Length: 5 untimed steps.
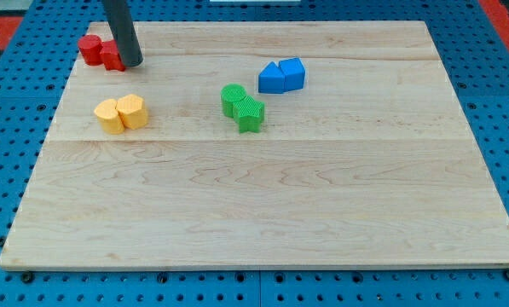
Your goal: Move your arm towards green circle
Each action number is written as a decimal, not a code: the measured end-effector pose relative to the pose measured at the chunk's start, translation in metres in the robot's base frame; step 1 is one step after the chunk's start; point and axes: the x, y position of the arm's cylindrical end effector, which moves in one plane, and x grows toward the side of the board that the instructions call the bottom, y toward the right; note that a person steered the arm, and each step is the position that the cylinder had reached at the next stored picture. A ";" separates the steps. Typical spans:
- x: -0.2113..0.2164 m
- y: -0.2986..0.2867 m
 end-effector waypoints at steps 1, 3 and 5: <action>0.000 0.002; 0.001 0.018; -0.001 0.028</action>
